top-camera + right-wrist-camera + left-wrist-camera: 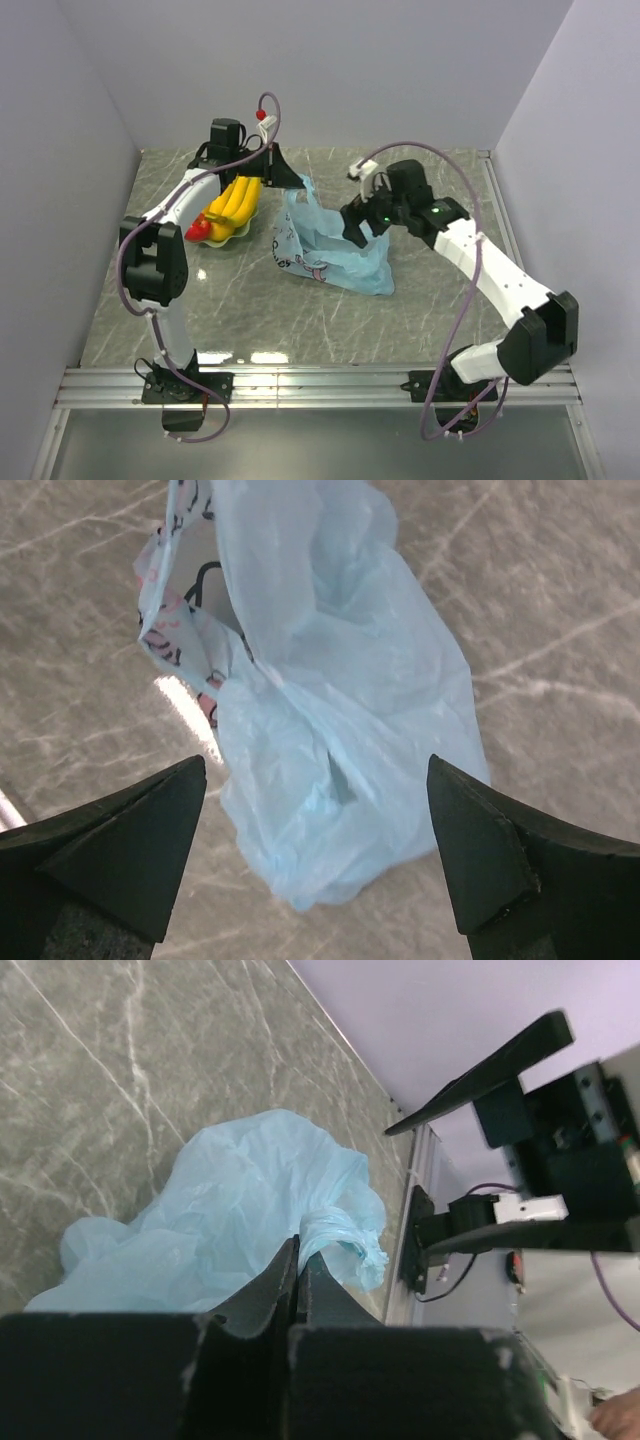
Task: Place the fake fruits into the plastic bag and tie a complex knot
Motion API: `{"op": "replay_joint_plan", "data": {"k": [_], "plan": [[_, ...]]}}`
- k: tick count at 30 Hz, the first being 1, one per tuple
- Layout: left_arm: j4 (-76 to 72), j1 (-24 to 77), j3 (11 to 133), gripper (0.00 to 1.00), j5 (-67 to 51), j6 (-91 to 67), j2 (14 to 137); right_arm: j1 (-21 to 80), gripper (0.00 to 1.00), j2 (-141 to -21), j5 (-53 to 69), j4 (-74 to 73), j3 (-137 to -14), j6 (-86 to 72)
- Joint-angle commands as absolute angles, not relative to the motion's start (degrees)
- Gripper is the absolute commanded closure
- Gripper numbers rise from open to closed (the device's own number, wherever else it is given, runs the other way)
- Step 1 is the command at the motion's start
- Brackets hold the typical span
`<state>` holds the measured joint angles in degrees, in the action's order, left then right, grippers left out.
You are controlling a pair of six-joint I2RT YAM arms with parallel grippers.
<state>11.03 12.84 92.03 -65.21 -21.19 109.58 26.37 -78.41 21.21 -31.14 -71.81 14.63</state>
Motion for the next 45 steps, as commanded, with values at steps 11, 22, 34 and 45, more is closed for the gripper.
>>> {"op": "replay_joint_plan", "data": {"k": [11,22,34,45], "plan": [[7.3,12.9,96.1,0.97,-69.1,-27.5,111.7,33.8,0.01,-93.4,11.0,-15.1,-74.1,23.1],[-7.5,9.4,99.0,0.99,-70.5,-47.3,119.0,30.7,1.0,-82.6,25.2,-23.7,-69.2,22.8],[3.7,9.8,103.3,0.7,-62.9,-36.6,122.3,20.9,1.0,-72.9,37.6,-22.7,-62.0,6.6],[29.4,3.8,112.8,0.01,-48.8,-11.2,111.2,13.2,1.0,-76.6,35.6,-16.3,-59.3,-11.2]]}}
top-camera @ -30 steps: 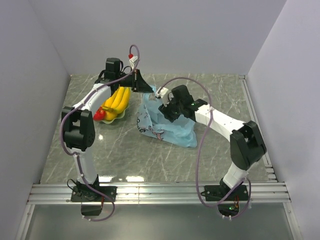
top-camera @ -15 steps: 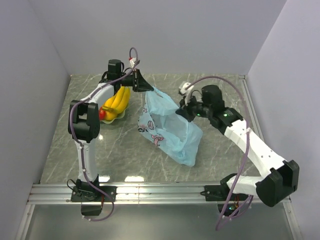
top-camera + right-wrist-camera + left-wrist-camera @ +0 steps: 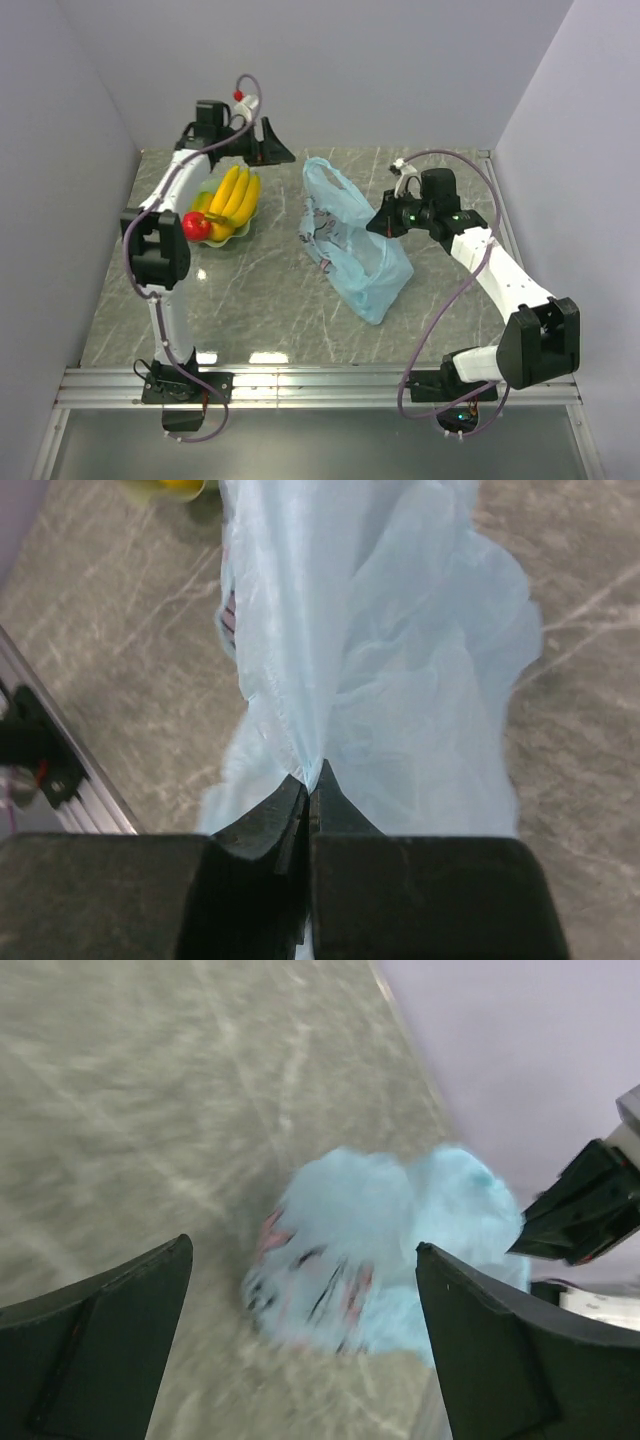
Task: Place the fake fruits into the plastic bag and tie a complex knot
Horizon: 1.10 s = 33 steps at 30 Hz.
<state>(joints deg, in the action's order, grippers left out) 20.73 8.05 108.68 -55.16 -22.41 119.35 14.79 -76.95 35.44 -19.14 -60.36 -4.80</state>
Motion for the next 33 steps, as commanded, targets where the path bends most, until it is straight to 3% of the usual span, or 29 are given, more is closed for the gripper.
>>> {"op": "replay_joint_plan", "data": {"k": [1,5,11,17,24,33], "plan": [[35.3,3.2,113.6,0.01,-45.9,-8.6,110.1,12.5,1.0,-76.4,34.9,-16.2,-58.9,-12.7],[44.1,0.7,110.1,0.01,-35.8,10.1,100.1,11.4,1.0,-76.0,34.4,-16.6,-58.5,-14.3],[52.6,-1.9,97.7,0.01,-33.4,40.5,86.7,9.1,1.0,-77.4,36.0,-16.7,-58.7,-17.0],[59.8,-2.0,87.9,0.02,-30.6,65.4,82.2,8.0,1.0,-79.1,37.6,-16.5,-59.1,-18.5],[61.3,1.0,85.2,0.03,-23.0,77.5,84.8,7.9,1.0,-79.4,39.0,-16.3,-58.7,-18.1],[46.0,7.9,73.8,0.08,-11.3,79.6,85.1,7.5,1.0,-80.3,39.6,-18.2,-59.2,-16.6]]}}
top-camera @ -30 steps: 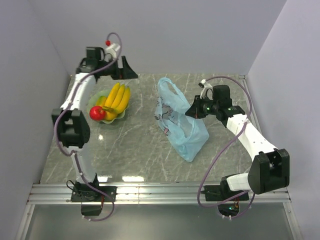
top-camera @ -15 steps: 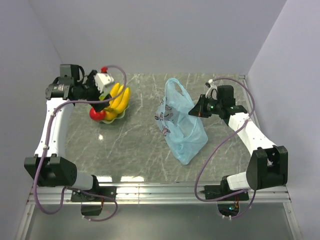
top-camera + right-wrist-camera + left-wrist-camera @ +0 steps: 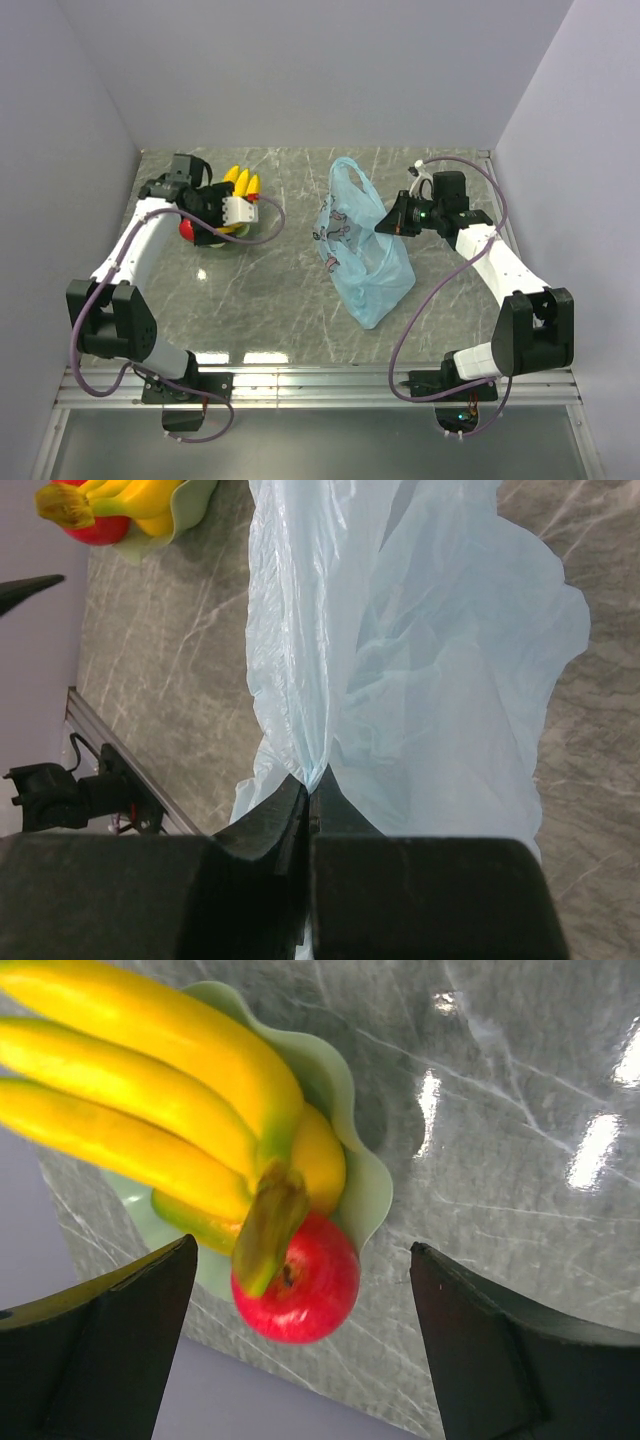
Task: Place the fake fruits into the plastic bag and tie a complex knot
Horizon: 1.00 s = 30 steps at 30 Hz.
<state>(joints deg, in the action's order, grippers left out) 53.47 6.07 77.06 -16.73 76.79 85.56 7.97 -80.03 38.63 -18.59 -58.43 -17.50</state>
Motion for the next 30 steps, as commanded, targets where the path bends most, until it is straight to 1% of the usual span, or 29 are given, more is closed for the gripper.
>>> {"op": "replay_joint_plan", "data": {"k": [1,8,9,11,12,14,15,16,17,20,21,23,24,25,26,28,29,30], "plan": [[44.6,8.4,73.0,0.09,-10.3,79.4,85.3,7.5,1.0,-80.4,39.6,-18.3,-59.6,-16.4],[32.7,12.1,68.4,0.22,-2.9,77.8,87.4,7.3,1.0,-80.4,40.1,-19.1,-60.1,-15.9],[32.3,12.2,68.3,0.28,-2.2,77.8,87.6,7.3,1.0,-80.4,40.2,-19.1,-60.1,-15.8],[31.4,12.2,68.3,0.34,-1.6,78.5,88.2,7.1,1.0,-80.6,40.5,-18.8,-60.0,-15.9],[30.9,12.2,67.9,0.41,-1.2,78.7,88.3,6.9,1.0,-80.9,40.6,-18.8,-59.9,-16.1],[29.9,12.2,67.4,0.48,-0.4,80.4,88.5,6.6,1.0,-81.1,40.8,-18.7,-60.0,-16.2],[29.7,12.2,67.2,0.55,-0.3,80.8,88.5,6.5,1.0,-81.3,40.8,-18.7,-60.0,-16.1],[29.7,12.2,67.5,0.59,-0.5,80.9,88.7,6.2,1.0,-81.4,40.8,-18.7,-60.0,-16.1],[30.8,12.2,68.6,0.67,-0.9,80.9,88.9,6.2,1.0,-81.6,40.9,-18.5,-60.0,-16.2],[33.0,12.3,71.0,0.79,-3.9,80.6,88.8,5.7,1.0,-81.7,41.0,-18.1,-59.9,-16.5],[34.2,12.3,72.5,0.84,-4.5,80.5,88.8,5.6,1.0,-81.8,41.0,-17.9,-59.8,-16.6],[34.7,12.7,73.7,0.89,-6.1,80.2,88.1,5.4,1.0,-82.0,41.0,-17.8,-59.7,-16.6],[34.8,12.9,75.1,0.95,-6.7,79.7,87.8,5.3,1.0,-82.2,41.0,-17.8,-59.7,-16.5],[35.0,13.1,76.1,0.99,-7.7,78.2,86.9,5.2,1.0,-82.1,40.9,-17.8,-59.5,-16.5],[35.1,13.1,77.2,1.0,-10.8,76.7,86.6,5.1,1.0,-81.7,40.7,-17.2,-59.4,-16.7],[37.2,13.1,84.3,1.0,-17.2,70.7,85.8,4.7,1.0,-80.5,40.3,-15.7,-58.3,-17.9],[38.1,13.1,84.4,1.0,-17.2,68.1,85.7,4.7,1.0,-80.2,40.1,-15.1,-57.9,-17.9],[38.8,13.1,88.2,1.0,-22.3,65.4,85.5,4.6,1.0,-80.0,40.2,-14.5,-57.2,-18.6]]}}
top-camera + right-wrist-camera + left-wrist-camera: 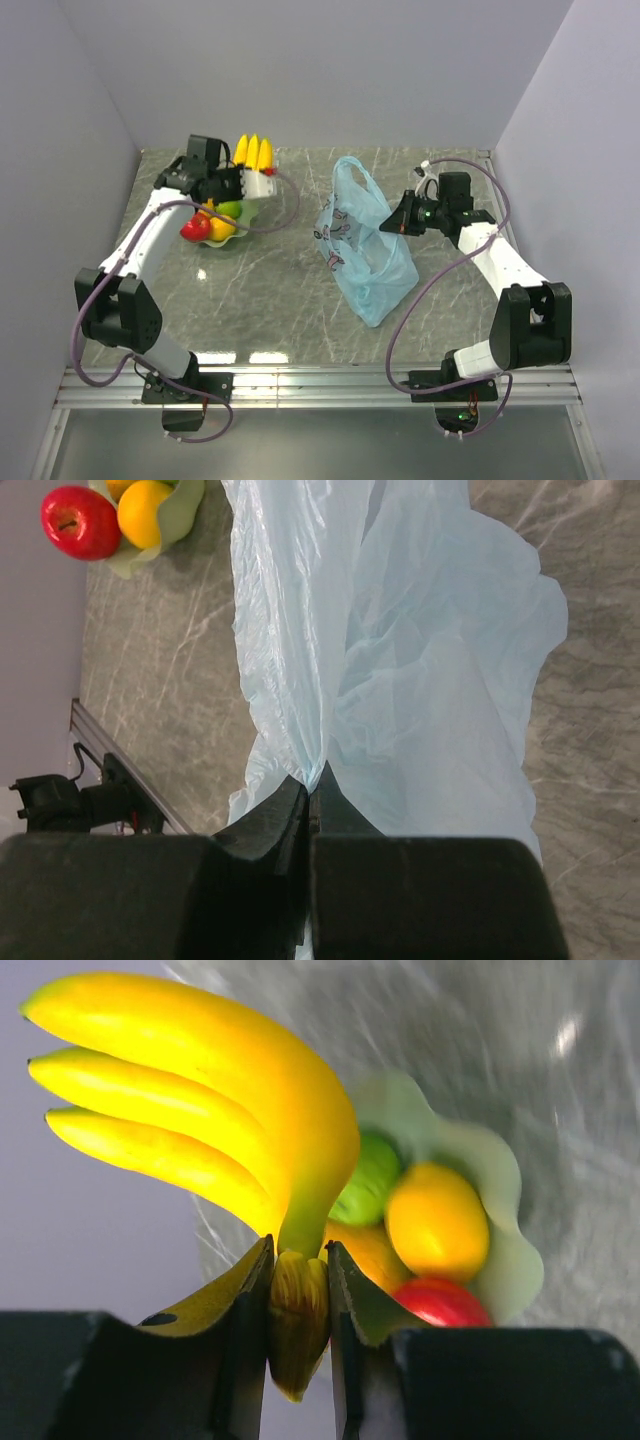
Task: Place the fake fruits into the plastic bag and tie a complex knot
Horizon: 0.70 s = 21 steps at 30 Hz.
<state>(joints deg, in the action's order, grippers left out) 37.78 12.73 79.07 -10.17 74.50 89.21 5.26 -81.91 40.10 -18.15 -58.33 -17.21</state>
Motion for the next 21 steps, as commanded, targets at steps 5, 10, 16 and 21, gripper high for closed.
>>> {"op": "replay_joint_plan", "data": {"k": [5,10,16,21], "plan": [[36.6,13.1,92.6,1.0,-37.9,40.2,82.4,4.1,1.0,-79.4,41.0,-10.6,-55.0,-22.6],[18.8,13.5,85.0,1.0,-52.6,6.2,75.4,2.6,1.0,-78.3,43.9,-1.2,-50.4,-29.2],[-8.3,16.3,71.1,1.0,-60.3,-31.3,72.2,1.8,1.0,-79.6,47.6,8.9,-46.1,-38.8],[-25.7,21.5,61.3,1.0,-60.2,-48.0,73.0,1.4,1.0,-81.8,51.1,15.7,-43.7,-47.0]]}}
